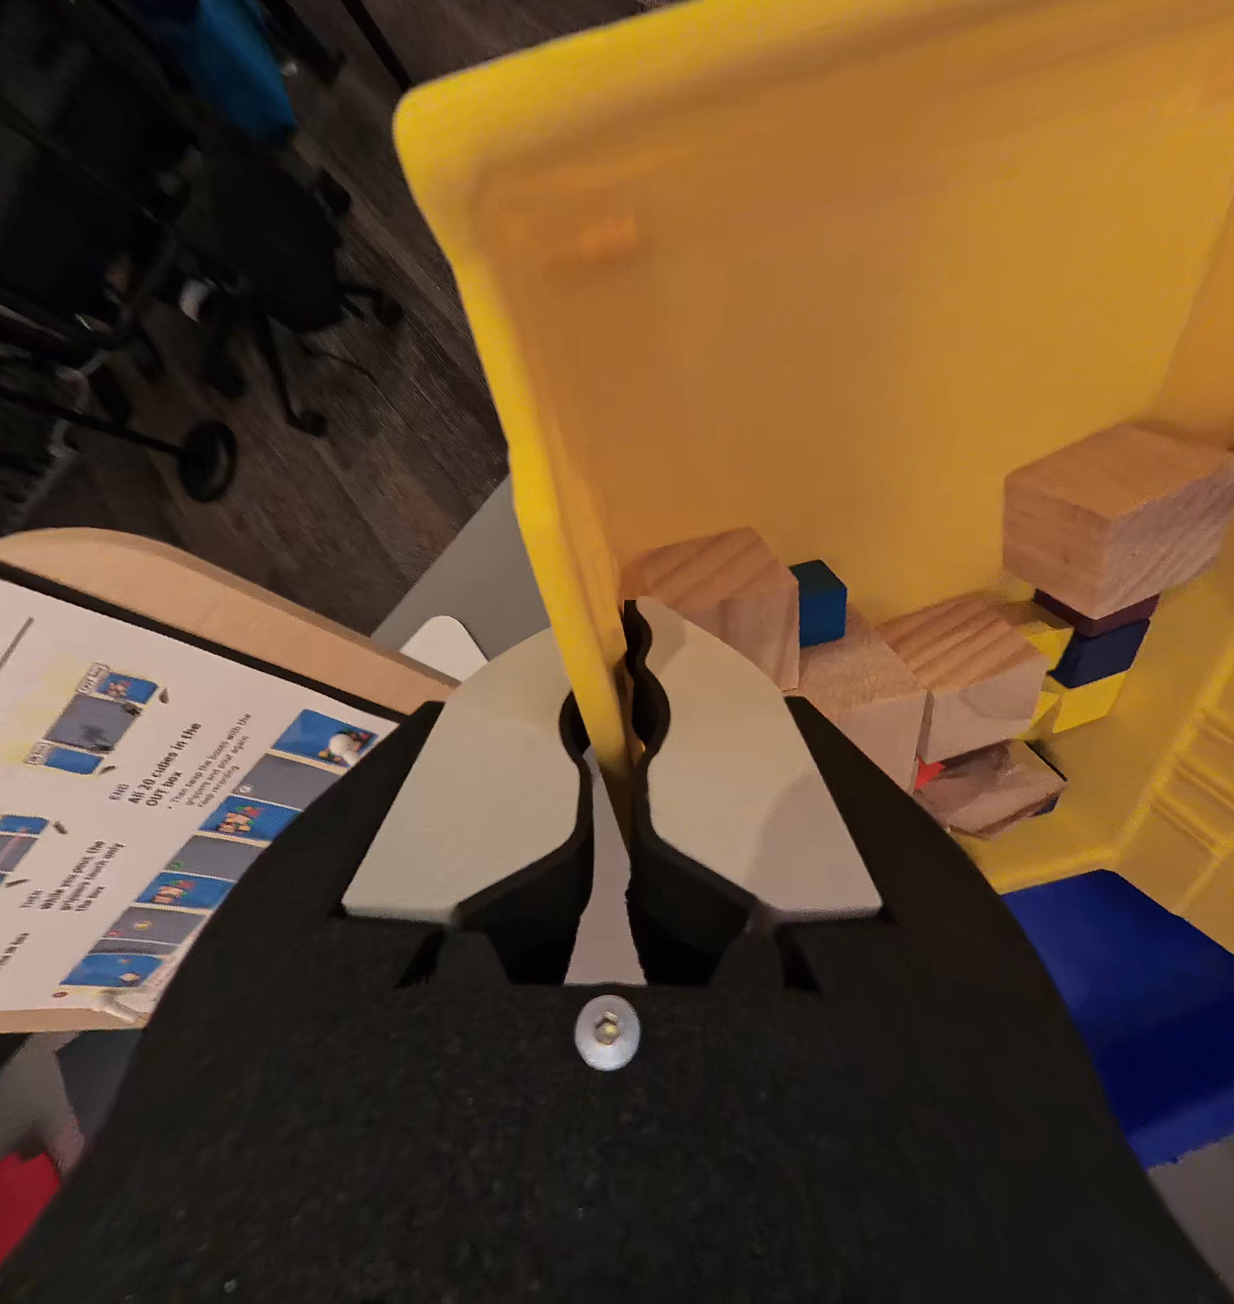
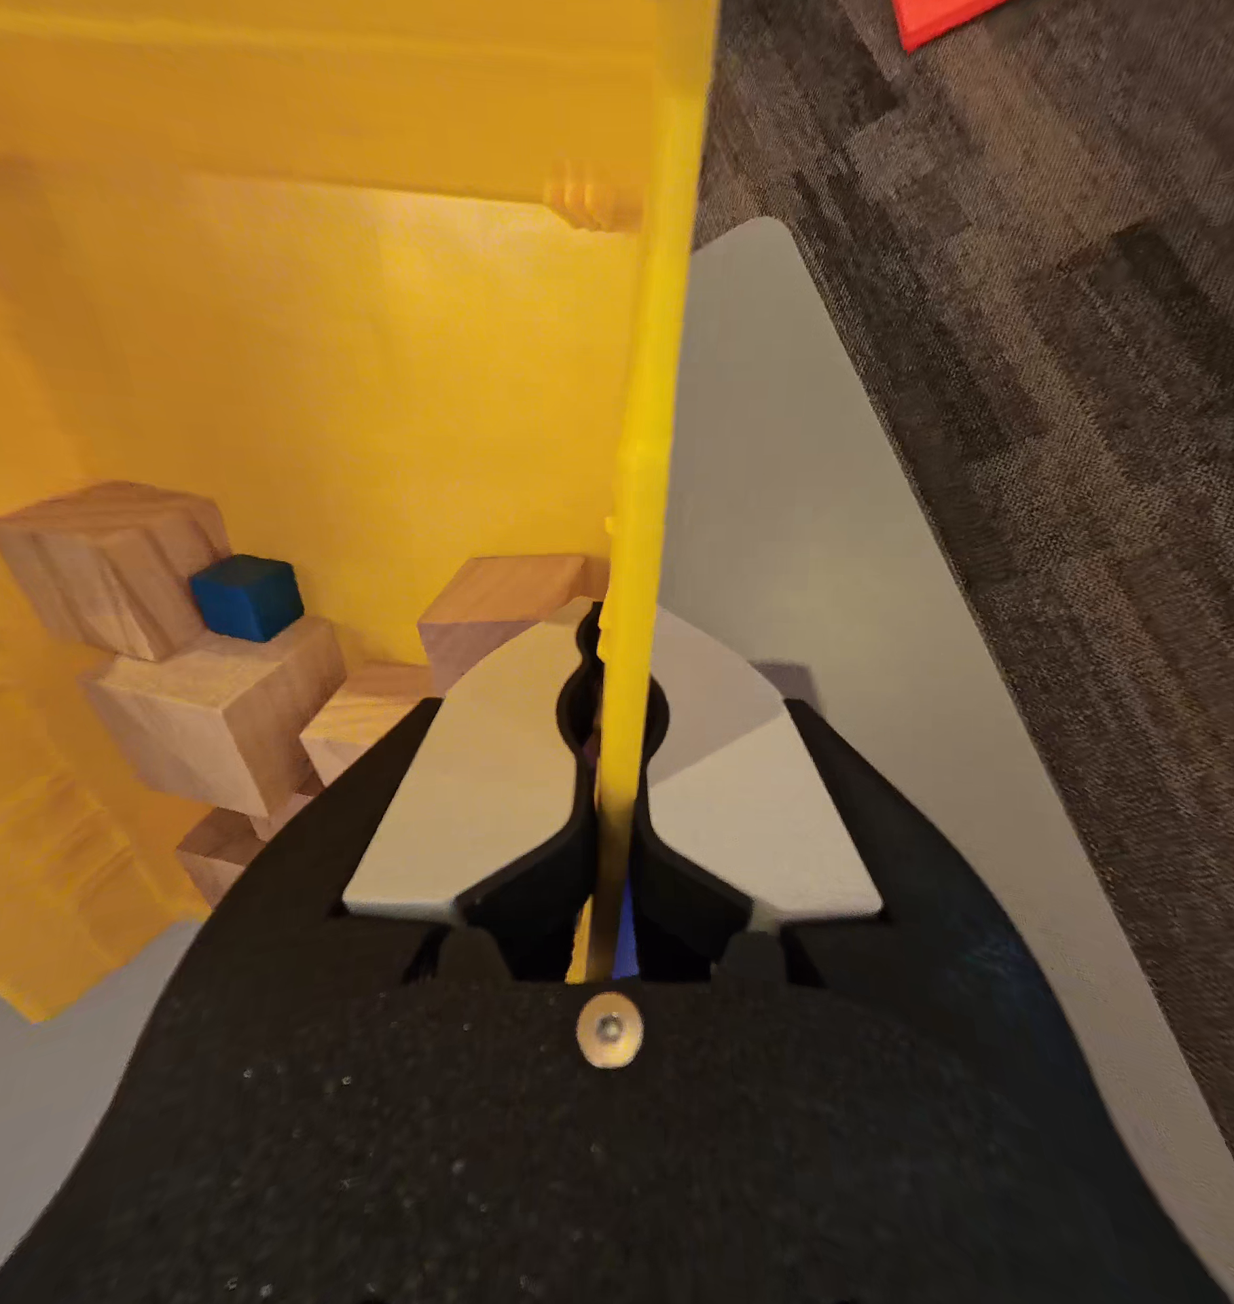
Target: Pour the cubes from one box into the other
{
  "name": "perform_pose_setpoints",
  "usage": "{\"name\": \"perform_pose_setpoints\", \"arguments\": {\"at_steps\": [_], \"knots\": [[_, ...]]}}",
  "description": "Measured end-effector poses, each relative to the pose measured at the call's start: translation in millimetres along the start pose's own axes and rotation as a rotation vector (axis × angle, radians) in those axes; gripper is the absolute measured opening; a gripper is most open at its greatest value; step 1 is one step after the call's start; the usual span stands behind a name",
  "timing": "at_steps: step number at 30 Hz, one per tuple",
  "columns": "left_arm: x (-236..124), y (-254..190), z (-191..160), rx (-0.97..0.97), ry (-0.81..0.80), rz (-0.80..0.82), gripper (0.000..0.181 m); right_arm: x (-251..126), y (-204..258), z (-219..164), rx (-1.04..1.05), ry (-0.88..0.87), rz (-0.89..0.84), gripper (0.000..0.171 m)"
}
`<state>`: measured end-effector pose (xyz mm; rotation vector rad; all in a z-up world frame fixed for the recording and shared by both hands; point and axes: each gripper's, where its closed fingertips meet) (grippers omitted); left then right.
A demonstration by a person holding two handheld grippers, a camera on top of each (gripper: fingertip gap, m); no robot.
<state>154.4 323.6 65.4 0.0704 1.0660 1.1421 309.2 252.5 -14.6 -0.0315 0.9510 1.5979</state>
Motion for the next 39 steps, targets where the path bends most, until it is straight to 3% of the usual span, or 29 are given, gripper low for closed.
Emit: {"name": "perform_pose_setpoints", "arguments": {"at_steps": [6, 19, 39], "knots": [[-31, -12, 9, 0.007, -0.141, 0.016, 0.005, -29, -5, 12, -0.059, -0.264, 0.001, 0.006], [-78, -18, -5, 0.059, -0.403, 0.219, 0.005, -49, 4, -18, -0.018, -0.535, 0.093, 0.004], [-101, -29, -15, 0.031, -0.499, 0.264, 0.004, -65, 1, -10, -0.083, -0.676, 0.162, 0.003]]}}
Point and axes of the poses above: each gripper's, where its closed fingertips meet, x out along the fingers, z out of its top, y = z × x across the jaws, and after that the axes turned 13 degrees about z, right-handed
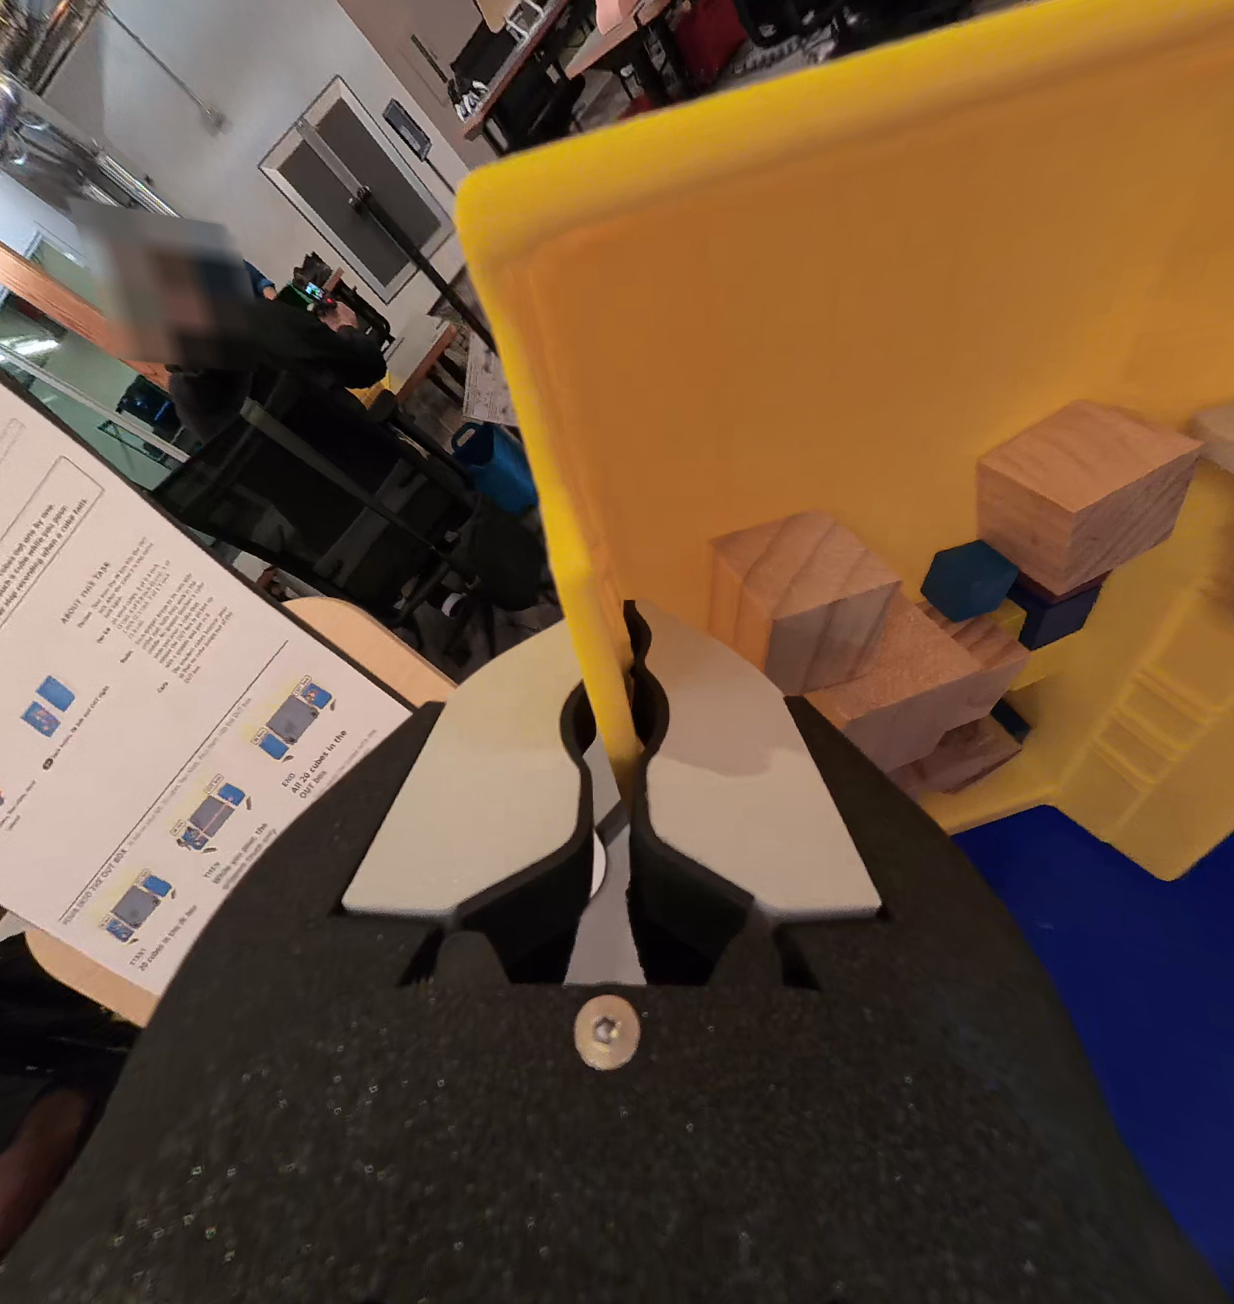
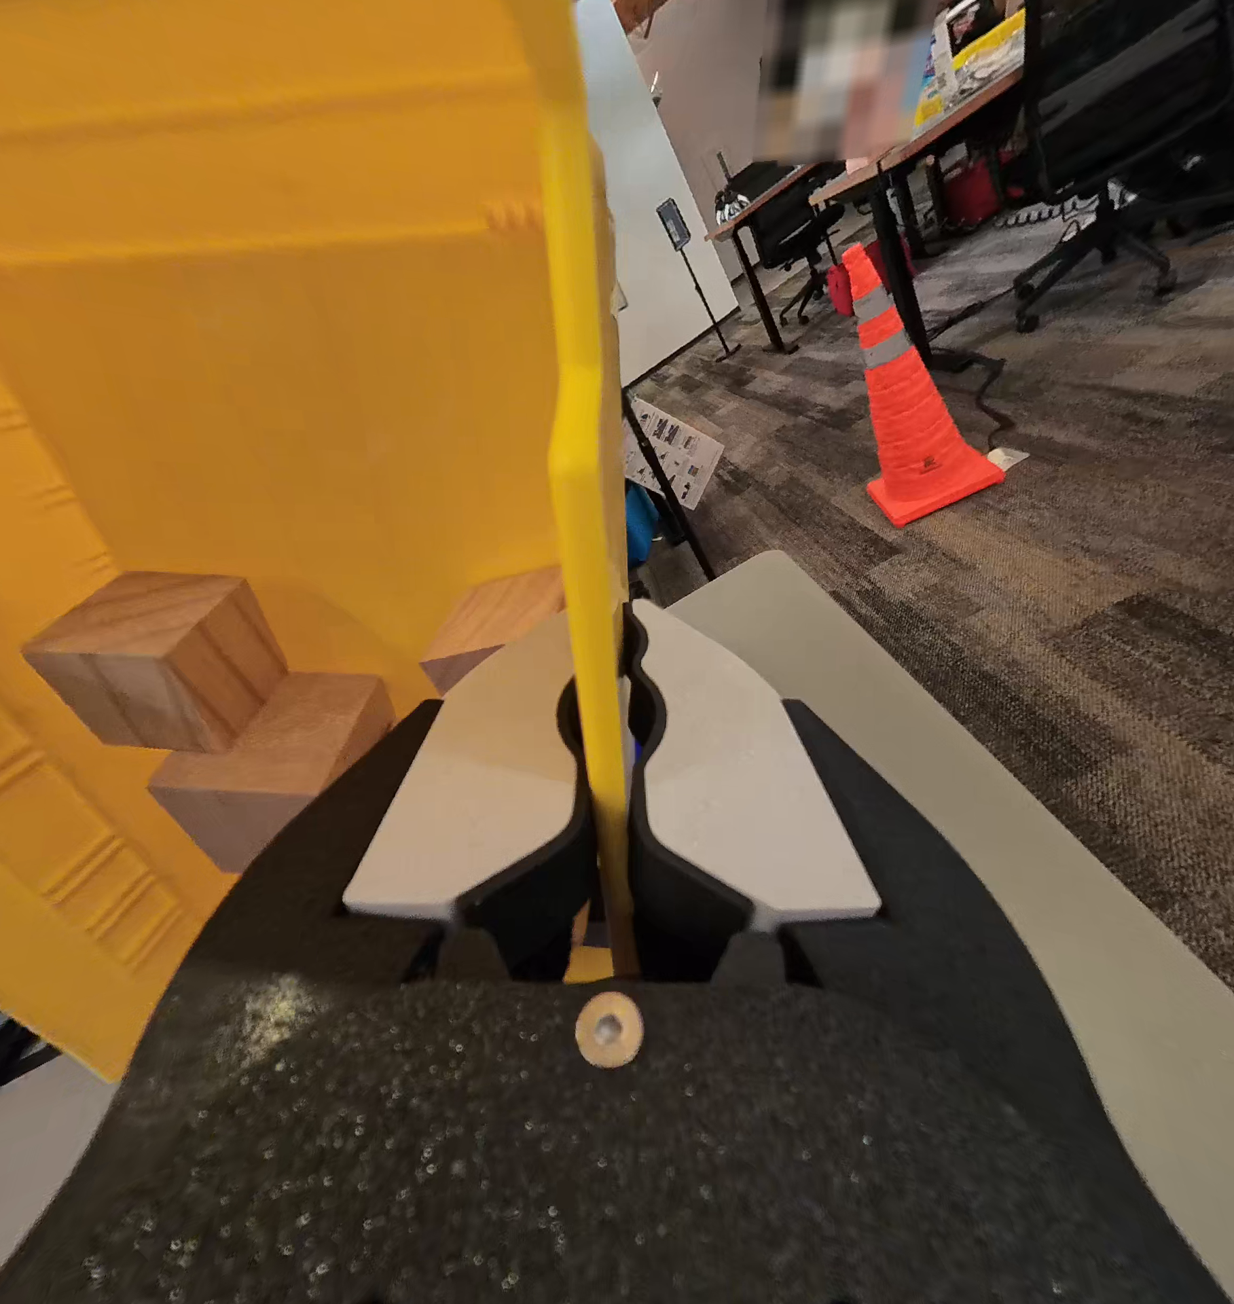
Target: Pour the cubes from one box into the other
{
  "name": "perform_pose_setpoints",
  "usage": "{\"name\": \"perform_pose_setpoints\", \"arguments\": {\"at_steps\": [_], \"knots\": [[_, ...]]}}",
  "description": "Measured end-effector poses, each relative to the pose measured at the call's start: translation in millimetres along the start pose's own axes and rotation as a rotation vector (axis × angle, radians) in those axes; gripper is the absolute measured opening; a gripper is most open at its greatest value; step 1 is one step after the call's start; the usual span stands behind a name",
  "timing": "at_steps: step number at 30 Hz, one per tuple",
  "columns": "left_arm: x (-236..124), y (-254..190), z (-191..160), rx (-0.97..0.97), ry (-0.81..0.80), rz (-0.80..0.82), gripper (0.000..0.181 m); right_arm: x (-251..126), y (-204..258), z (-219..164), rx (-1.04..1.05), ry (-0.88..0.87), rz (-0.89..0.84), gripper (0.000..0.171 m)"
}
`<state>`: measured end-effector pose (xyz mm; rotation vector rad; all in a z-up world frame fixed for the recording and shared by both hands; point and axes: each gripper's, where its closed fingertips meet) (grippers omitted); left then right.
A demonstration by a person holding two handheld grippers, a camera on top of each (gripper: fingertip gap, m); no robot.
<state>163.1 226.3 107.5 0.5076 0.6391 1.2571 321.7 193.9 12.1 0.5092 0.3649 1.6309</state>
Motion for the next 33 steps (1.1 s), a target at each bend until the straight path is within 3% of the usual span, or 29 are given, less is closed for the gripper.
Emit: {"name": "perform_pose_setpoints", "arguments": {"at_steps": [14, 26, 33], "knots": [[10, 17, -9, -0.345, 0.066, -0.143, 0.005, 7, 30, 51, -0.262, 0.165, -0.077, 0.004], [17, 39, 2, -0.389, 0.148, -0.171, 0.005, 32, 48, 81, -0.28, 0.287, -0.092, 0.004], [39, 38, -39, -0.478, 0.262, -0.222, 0.005, 57, 57, 57, -0.328, 0.427, -0.109, 0.004]]}}
Point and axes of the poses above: each gripper's, where its closed fingertips meet, x out along the fingers, z out of its top, y = z × x across the jaws, and after that the axes turned 13 degrees about z, right-handed
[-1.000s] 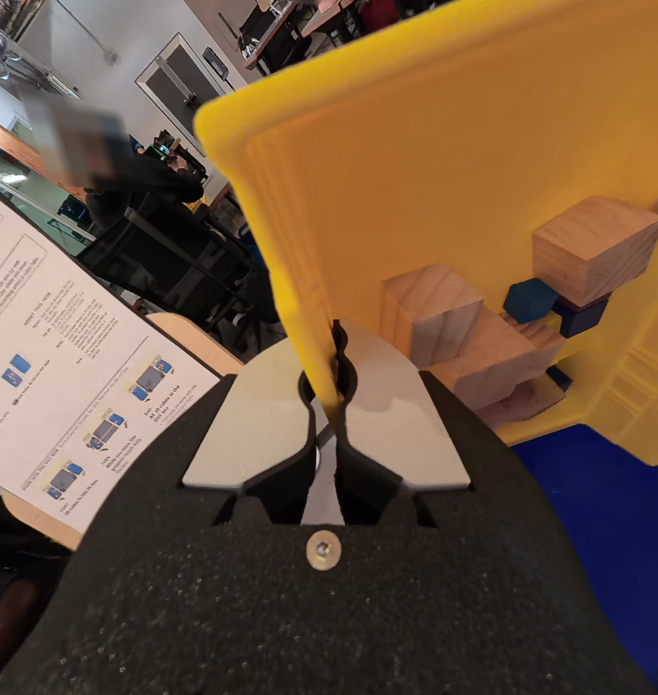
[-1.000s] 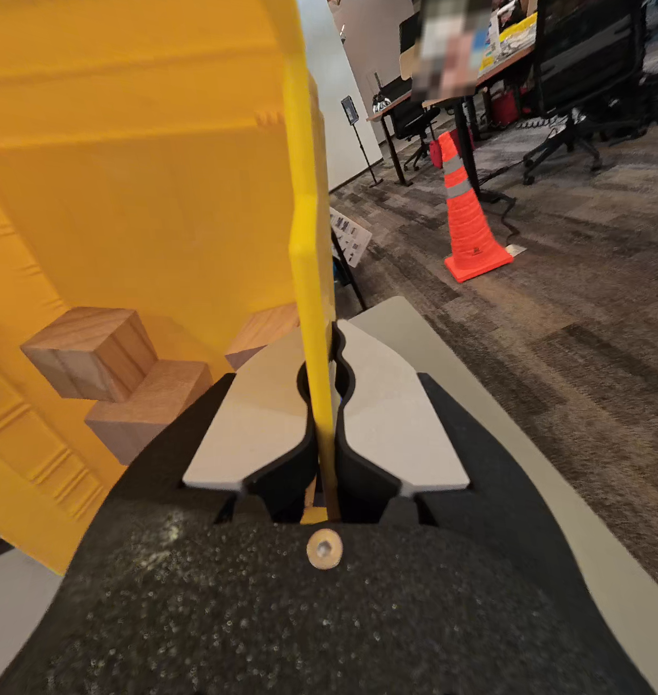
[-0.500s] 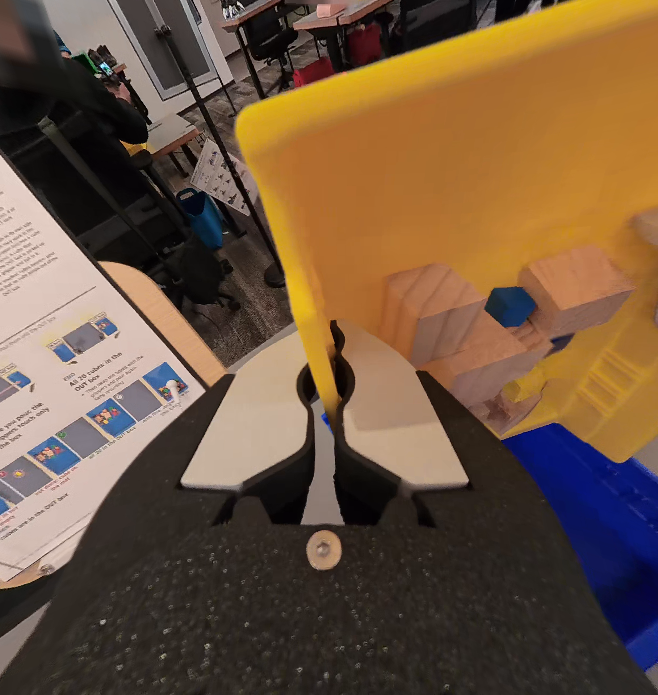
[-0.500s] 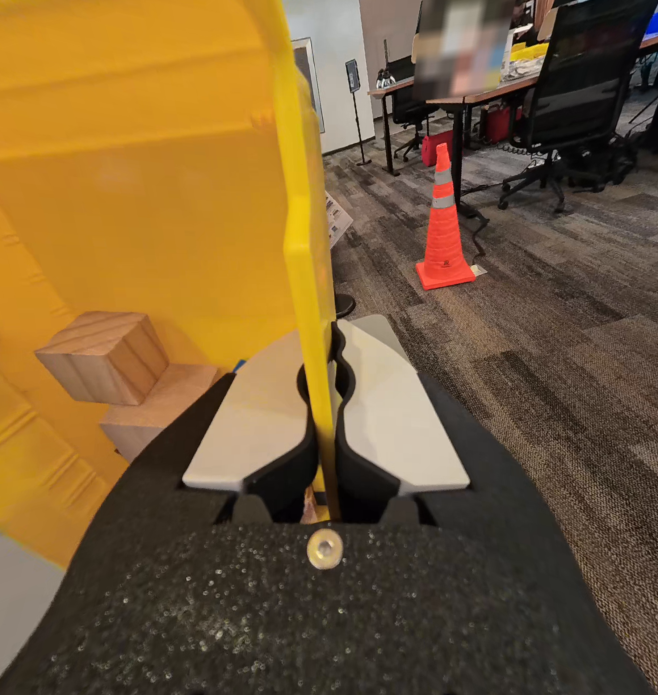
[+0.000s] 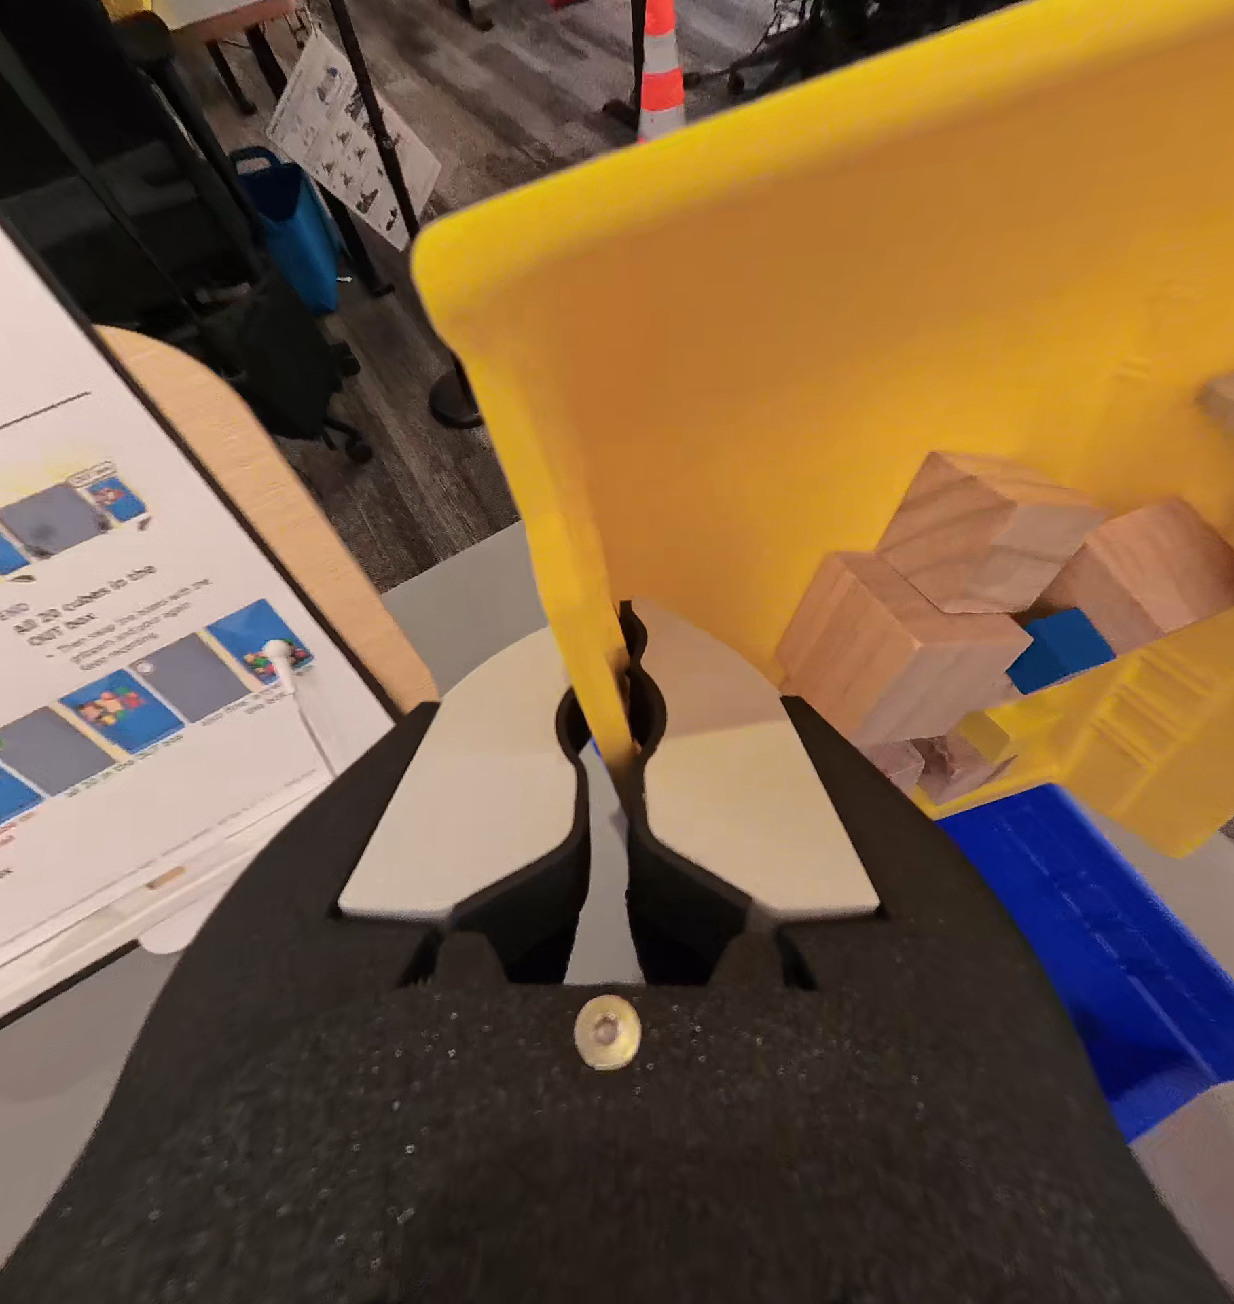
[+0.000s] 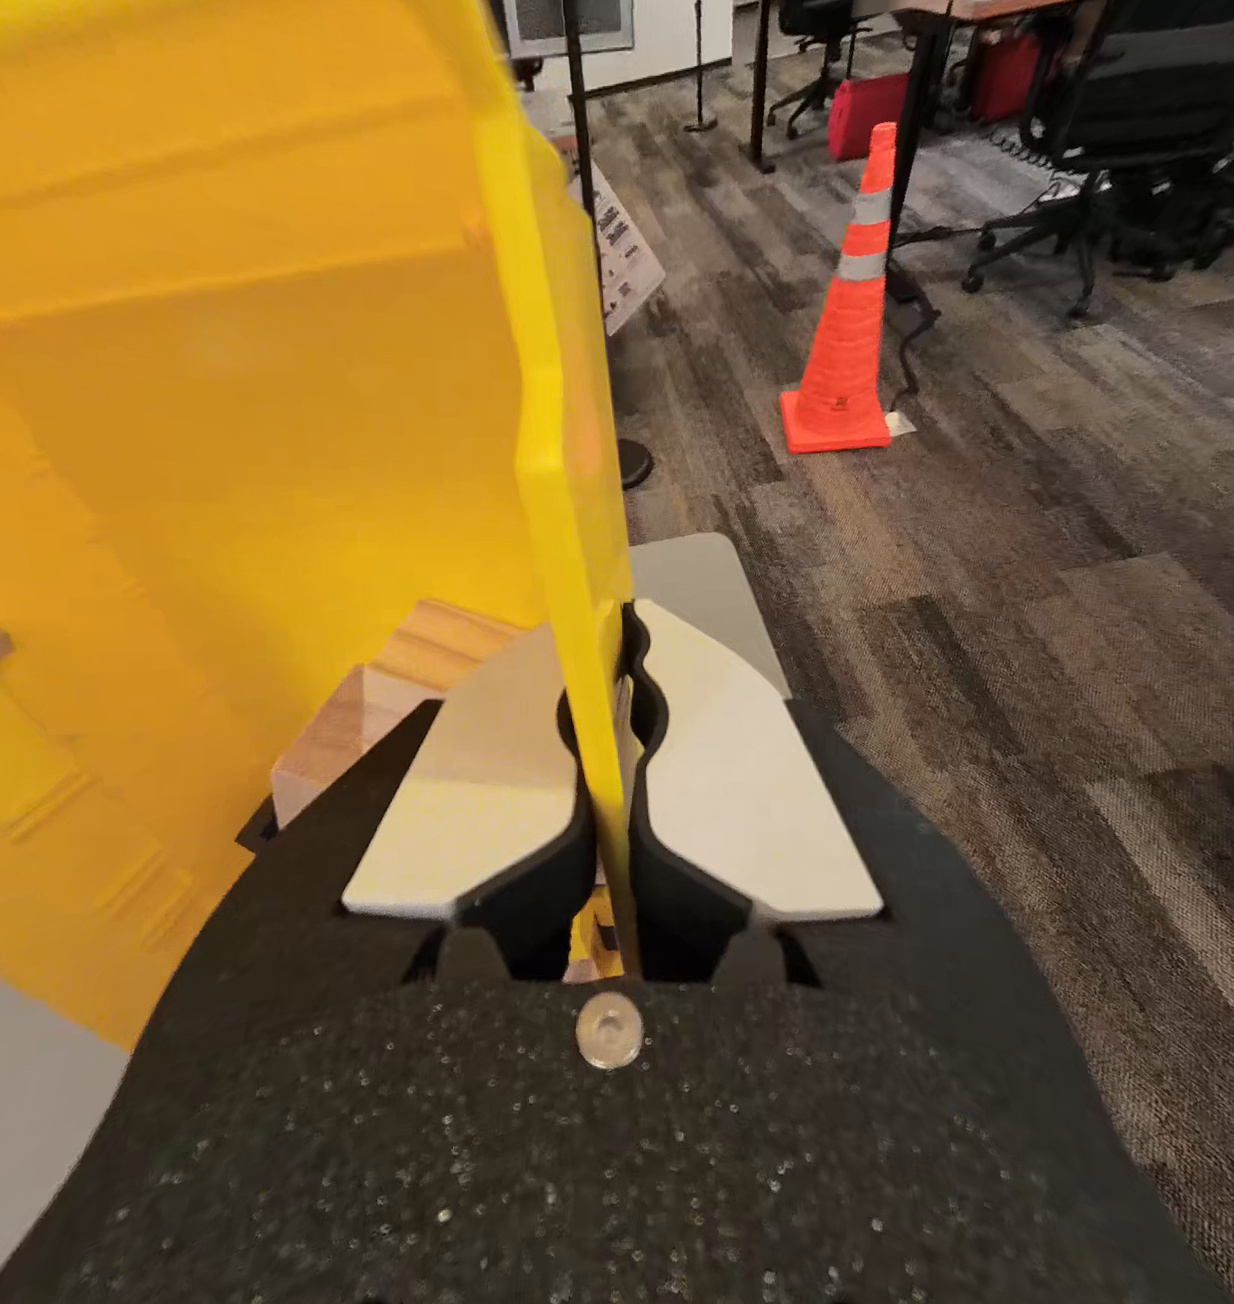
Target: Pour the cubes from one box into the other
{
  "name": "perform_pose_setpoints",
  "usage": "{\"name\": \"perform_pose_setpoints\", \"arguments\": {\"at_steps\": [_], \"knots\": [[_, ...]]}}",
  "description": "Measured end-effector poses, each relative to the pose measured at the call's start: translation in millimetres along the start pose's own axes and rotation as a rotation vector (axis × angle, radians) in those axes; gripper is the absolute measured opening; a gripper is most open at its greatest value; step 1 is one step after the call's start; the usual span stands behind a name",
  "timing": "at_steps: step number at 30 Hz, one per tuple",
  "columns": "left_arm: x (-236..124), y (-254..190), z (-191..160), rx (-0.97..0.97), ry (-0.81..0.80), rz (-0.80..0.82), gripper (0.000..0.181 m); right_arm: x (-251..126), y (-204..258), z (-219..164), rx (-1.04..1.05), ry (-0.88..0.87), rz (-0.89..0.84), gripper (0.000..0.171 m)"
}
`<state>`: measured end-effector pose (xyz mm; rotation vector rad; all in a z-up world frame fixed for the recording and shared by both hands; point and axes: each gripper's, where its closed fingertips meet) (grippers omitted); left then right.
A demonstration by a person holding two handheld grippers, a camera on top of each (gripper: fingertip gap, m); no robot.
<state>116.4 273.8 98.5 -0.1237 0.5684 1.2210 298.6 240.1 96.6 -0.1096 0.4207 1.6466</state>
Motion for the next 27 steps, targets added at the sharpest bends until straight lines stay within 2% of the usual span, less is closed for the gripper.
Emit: {"name": "perform_pose_setpoints", "arguments": {"at_steps": [2, 4, 8, 13, 19, 20, 24, 27], "knots": [[-3, 14, 0, 0.009, -0.003, 0.002, 0.005, 3, 13, -3, -0.015, -0.034, -0.007, 0.003], [-11, 25, 5, 0.03, -0.034, 0.023, 0.005, 1, 24, -13, 0.068, -0.08, 0.037, 0.003], [-39, 27, 11, 0.197, -0.161, 0.141, 0.005, -3, 36, -40, 0.216, -0.219, 0.128, 0.003], [-61, 30, 1, 0.348, -0.316, 0.263, 0.005, -5, 49, -60, 0.304, -0.387, 0.178, 0.003], [-58, 39, -6, 0.333, -0.409, 0.277, 0.005, 4, 58, -68, 0.316, -0.418, 0.201, 0.003], [-59, 40, -4, 0.329, -0.421, 0.287, 0.005, 3, 59, -65, 0.26, -0.419, 0.174, 0.003], [-47, 38, -2, 0.326, -0.387, 0.265, 0.005, 12, 52, -63, 0.293, -0.407, 0.183, 0.003], [-57, 34, 8, 0.328, -0.443, 0.269, 0.005, 8, 50, -54, 0.269, -0.482, 0.196, 0.003]]}}
Point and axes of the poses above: each gripper's, where its closed fingertips meet, x out along the fingers, z out of its top, y = z × x across the jaws, and after that the axes turned 13 degrees about z, right-handed
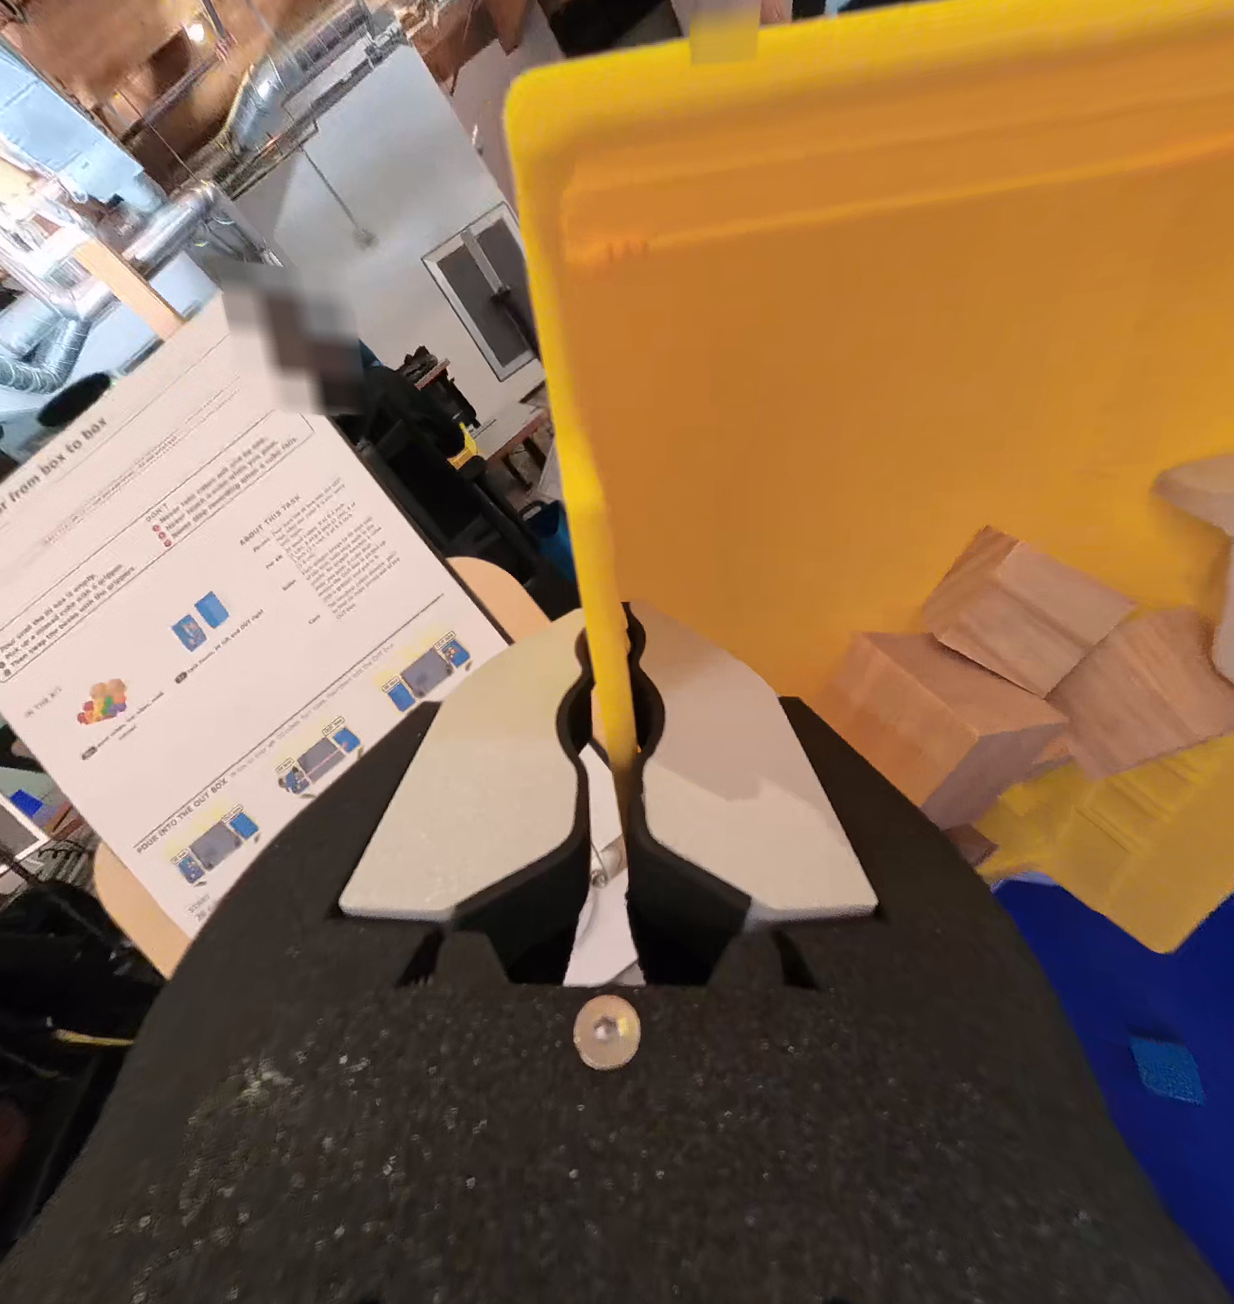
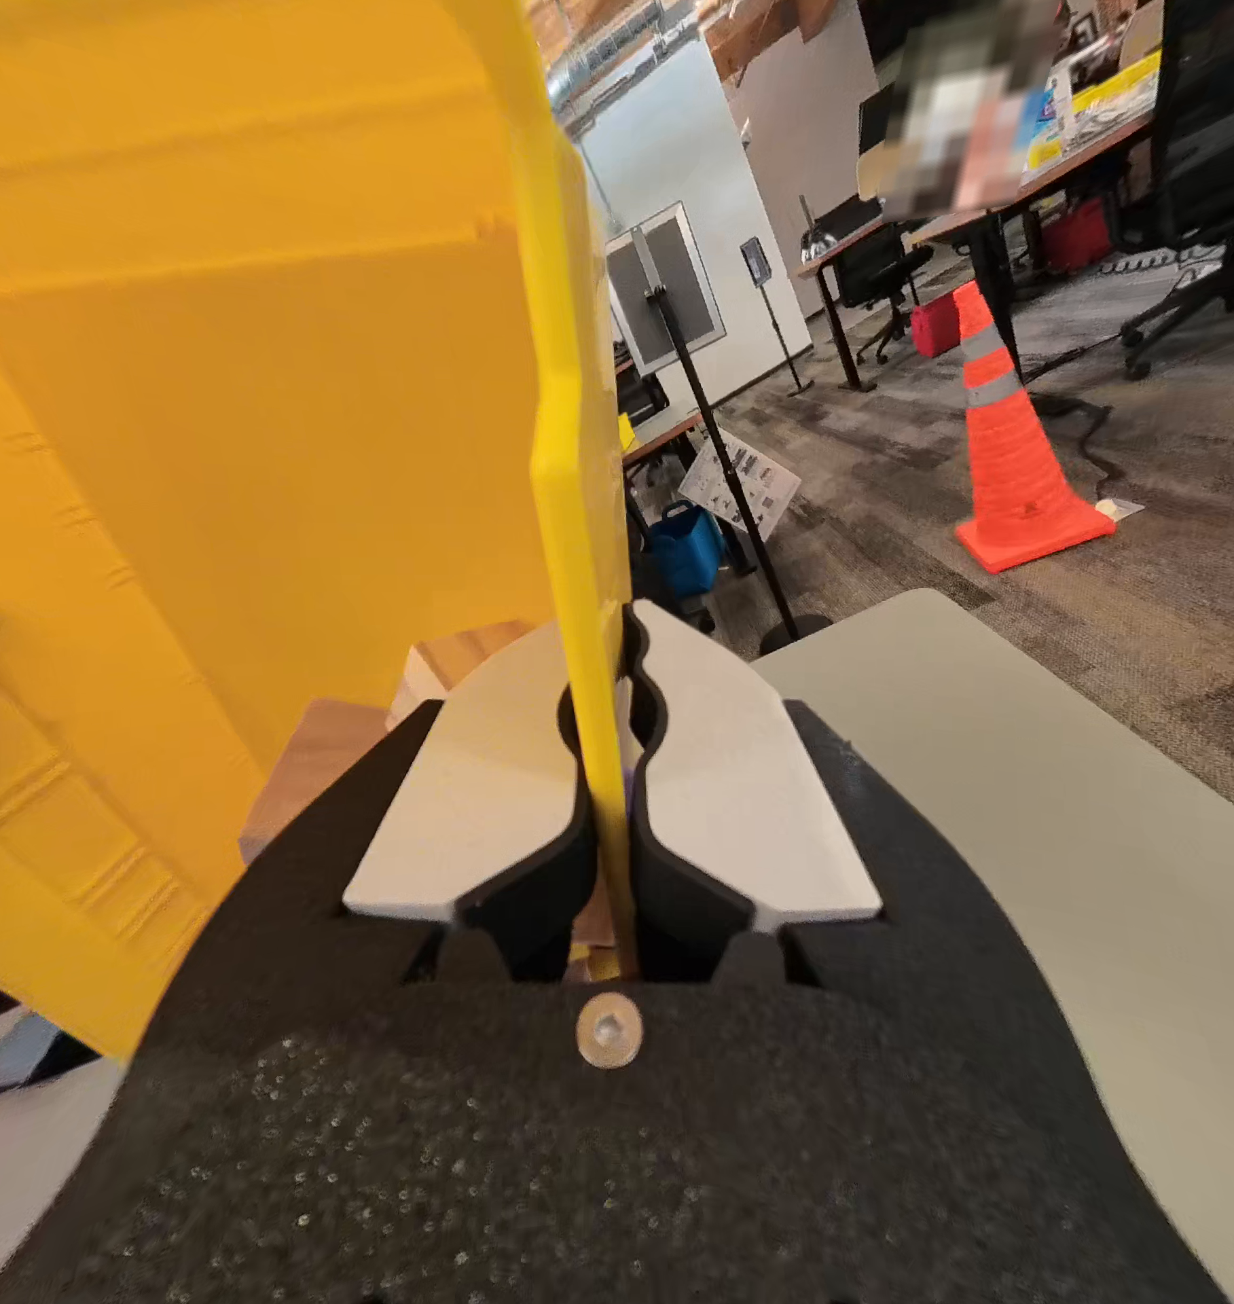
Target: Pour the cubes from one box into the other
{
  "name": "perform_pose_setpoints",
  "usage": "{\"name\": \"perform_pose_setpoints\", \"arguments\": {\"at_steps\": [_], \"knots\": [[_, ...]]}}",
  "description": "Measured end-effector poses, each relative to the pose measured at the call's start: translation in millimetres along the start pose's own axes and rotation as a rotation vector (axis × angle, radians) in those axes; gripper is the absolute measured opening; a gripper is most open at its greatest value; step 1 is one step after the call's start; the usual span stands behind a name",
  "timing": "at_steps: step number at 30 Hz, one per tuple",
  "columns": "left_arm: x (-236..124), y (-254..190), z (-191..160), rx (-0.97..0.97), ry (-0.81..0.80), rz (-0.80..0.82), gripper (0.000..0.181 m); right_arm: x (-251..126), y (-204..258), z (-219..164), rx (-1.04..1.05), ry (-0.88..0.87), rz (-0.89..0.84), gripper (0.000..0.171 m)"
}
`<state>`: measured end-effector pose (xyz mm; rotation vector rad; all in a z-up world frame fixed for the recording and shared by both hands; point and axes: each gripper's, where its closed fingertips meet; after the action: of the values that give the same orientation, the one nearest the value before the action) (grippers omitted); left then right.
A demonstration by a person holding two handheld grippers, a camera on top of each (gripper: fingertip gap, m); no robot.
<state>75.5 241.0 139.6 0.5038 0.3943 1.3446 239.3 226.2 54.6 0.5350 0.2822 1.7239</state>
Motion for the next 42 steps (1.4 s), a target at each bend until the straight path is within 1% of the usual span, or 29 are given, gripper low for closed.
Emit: {"name": "perform_pose_setpoints", "arguments": {"at_steps": [2, 5, 10, 21, 27, 32, 36, 39, 42], "knots": [[5, -3, -1, 0.026, 0.028, 0.001, 0.005, 4, -5, -6, 0.058, 0.026, 0.002, 0.003], [7, -6, 0, 0.049, 0.01, 0.013, 0.005, 5, -8, -7, 0.057, 0.015, 0.007, 0.003], [12, -18, -7, 0.082, 0.025, -0.008, 0.005, 2, -21, -11, 0.058, 0.032, -0.008, 0.003], [11, -21, 5, 0.101, 0.007, 0.007, 0.005, 3, -24, -6, 0.066, 0.019, 0.015, 0.003], [2, -12, 18, 0.075, -0.054, 0.038, 0.005, 1, -14, 9, 0.036, -0.045, 0.044, 0.003], [-23, 2, 33, 0.038, -0.194, 0.111, 0.005, -4, 5, 30, -0.019, -0.154, 0.123, 0.003], [-38, 13, 24, 0.013, -0.243, 0.171, 0.005, -5, 21, 36, -0.085, -0.177, 0.168, 0.003], [-38, 20, 10, -0.024, -0.224, 0.177, 0.005, -2, 28, 33, -0.135, -0.142, 0.17, 0.003], [-37, 24, 8, -0.051, -0.223, 0.175, 0.005, -1, 33, 33, -0.149, -0.138, 0.171, 0.003]]}}
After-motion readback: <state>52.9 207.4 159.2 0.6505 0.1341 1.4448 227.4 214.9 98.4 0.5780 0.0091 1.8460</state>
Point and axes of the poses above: each gripper's, where its closed fingertips meet, x out along the fingers, z out of its top, y = z × x across the jaws, and after that the axes turned 13 degrees about z, right-handed
